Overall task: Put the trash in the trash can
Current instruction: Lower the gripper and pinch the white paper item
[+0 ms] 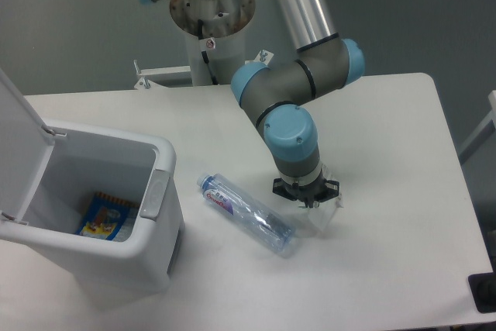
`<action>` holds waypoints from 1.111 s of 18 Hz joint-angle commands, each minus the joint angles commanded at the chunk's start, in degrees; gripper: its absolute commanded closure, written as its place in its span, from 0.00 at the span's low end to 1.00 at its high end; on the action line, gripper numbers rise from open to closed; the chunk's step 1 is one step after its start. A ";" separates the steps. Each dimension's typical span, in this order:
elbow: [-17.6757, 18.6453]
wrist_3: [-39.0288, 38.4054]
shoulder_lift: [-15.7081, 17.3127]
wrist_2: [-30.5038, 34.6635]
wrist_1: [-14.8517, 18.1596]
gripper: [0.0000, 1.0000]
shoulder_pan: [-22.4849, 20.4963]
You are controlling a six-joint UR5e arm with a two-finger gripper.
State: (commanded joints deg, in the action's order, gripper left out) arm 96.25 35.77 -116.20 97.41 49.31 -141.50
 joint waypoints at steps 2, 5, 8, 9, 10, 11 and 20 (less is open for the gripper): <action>-0.09 0.00 0.62 -4.84 0.00 1.00 -1.49; -0.88 -0.18 1.06 -5.65 -0.18 1.00 -1.85; -3.69 -1.49 0.71 -5.74 -0.44 1.00 -1.94; -4.91 -2.89 0.45 -5.74 -0.44 1.00 -2.11; -6.41 -4.38 0.27 -5.82 -0.44 1.00 -2.29; -7.81 -5.88 -0.08 -5.83 -0.44 1.00 -2.38; -14.94 -15.29 1.58 -13.99 -0.44 1.00 -3.26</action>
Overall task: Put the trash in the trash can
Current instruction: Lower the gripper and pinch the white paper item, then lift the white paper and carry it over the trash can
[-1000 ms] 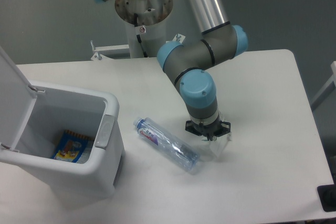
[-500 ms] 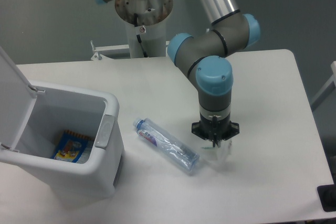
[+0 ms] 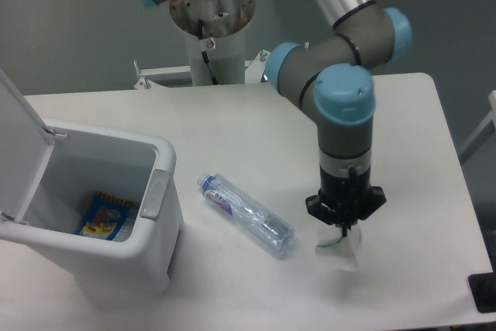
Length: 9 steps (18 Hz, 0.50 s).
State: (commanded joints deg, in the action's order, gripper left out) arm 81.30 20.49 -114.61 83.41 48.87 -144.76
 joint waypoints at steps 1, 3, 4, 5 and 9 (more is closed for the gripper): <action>-0.26 -0.88 0.61 -0.79 0.00 1.00 0.26; -0.53 -3.33 2.28 -2.46 0.09 1.00 1.40; -0.53 -4.39 3.25 -2.90 0.09 1.00 2.10; -0.88 -5.27 3.95 -3.43 0.00 1.00 2.81; -2.81 -9.49 5.72 -5.63 0.09 1.00 5.09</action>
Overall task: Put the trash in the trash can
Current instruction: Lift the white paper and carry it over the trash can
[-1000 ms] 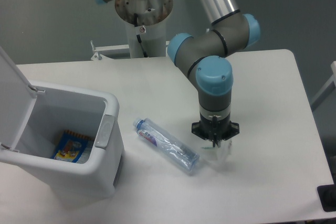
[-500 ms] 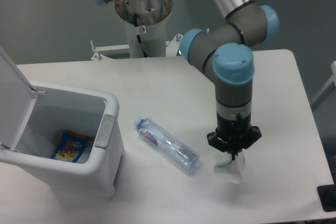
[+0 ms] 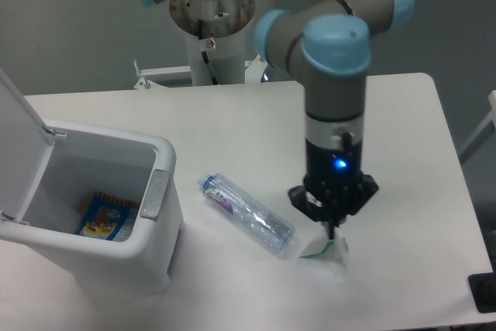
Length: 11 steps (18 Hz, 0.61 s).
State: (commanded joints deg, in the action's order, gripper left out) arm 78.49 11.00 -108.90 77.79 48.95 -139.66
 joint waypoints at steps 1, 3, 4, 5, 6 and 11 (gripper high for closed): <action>-0.09 -0.62 0.52 -0.53 0.00 1.00 0.79; -0.27 -1.32 1.41 -2.37 0.00 1.00 1.32; -0.27 -1.85 1.76 -3.33 -0.09 1.00 1.32; -0.27 -2.29 2.37 -4.13 0.00 1.00 1.41; -0.27 -2.64 2.81 -4.83 0.00 1.00 2.02; 0.00 -4.57 5.27 -10.89 0.00 1.00 3.43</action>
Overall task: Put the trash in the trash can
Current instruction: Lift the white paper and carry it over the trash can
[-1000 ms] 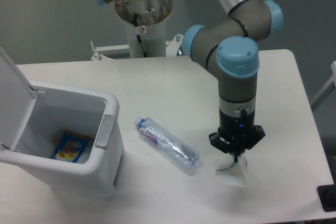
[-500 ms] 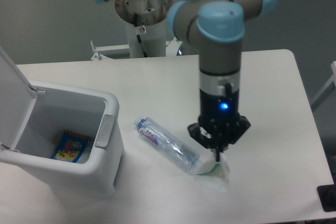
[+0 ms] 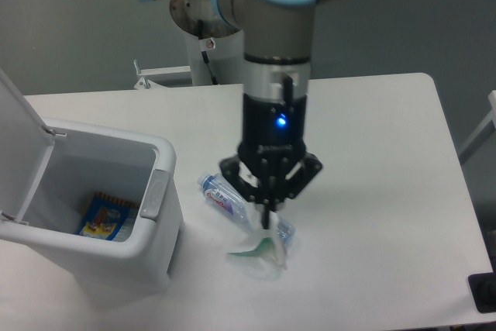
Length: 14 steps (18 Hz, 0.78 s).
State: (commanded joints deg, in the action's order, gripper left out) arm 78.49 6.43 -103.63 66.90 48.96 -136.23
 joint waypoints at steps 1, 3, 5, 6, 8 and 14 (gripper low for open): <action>0.00 -1.14 0.18 -0.80 0.00 1.00 0.53; 0.17 -2.64 1.41 -1.42 0.00 1.00 1.67; 0.61 -3.09 2.28 -3.26 0.09 1.00 2.99; 0.96 -3.78 2.81 -4.57 0.09 1.00 3.51; 1.58 -4.23 4.04 -6.69 0.09 1.00 3.78; 5.09 -4.85 6.51 -9.07 0.44 1.00 6.24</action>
State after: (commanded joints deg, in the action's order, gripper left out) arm 83.58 1.58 -97.12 57.83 49.39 -130.00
